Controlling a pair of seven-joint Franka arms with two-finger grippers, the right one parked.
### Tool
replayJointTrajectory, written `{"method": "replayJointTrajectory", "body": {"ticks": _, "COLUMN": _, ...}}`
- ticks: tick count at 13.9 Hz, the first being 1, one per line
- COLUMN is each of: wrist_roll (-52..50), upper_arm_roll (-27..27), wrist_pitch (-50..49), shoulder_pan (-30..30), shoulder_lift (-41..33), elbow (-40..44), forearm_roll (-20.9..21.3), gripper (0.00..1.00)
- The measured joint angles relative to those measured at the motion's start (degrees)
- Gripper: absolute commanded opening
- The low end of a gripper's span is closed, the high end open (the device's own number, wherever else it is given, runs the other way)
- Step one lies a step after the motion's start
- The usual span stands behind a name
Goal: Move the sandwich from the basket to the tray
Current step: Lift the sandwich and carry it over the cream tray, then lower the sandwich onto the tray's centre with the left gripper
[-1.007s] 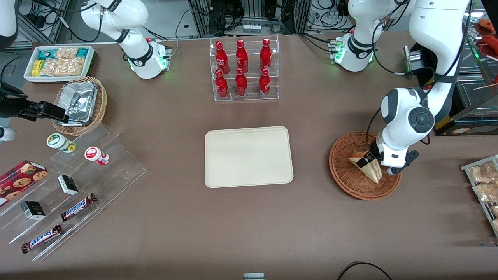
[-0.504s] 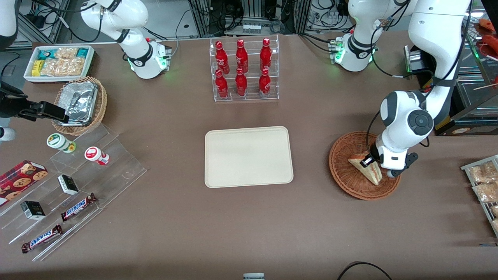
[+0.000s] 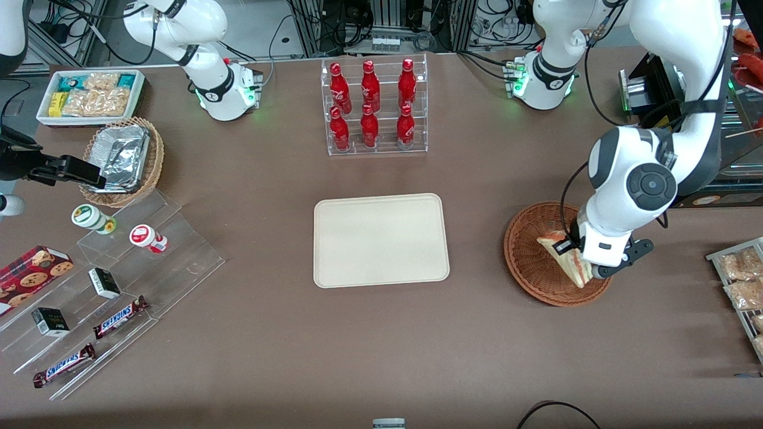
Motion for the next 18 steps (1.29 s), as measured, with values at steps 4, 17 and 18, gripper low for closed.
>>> {"method": "replayJointTrajectory", "body": {"ticks": 4, "wrist_roll": -0.5, "upper_arm_roll": -0.3, "wrist_pitch": -1.6, "shoulder_pan": -7.6, "shoulder_lift": 0.1, "elbow": 5.3, "forearm_roll": 0.0, "gripper": 0.0}}
{"method": "replayJointTrajectory", "body": {"ticks": 17, "wrist_roll": -1.7, "upper_arm_roll": -1.2, "wrist_pitch": 2.9, "shoulder_pan": -29.9, "shoulder_lift": 21.6, "elbow": 24.2, "forearm_roll": -3.2, "gripper": 0.0}}
{"method": "replayJointTrajectory", "body": {"ticks": 18, "wrist_roll": -1.7, "upper_arm_roll": -1.2, "wrist_pitch": 4.7, "shoulder_pan": -31.0, "shoulder_lift": 23.0, "elbow": 24.4, "forearm_roll": -3.2, "gripper": 0.0}}
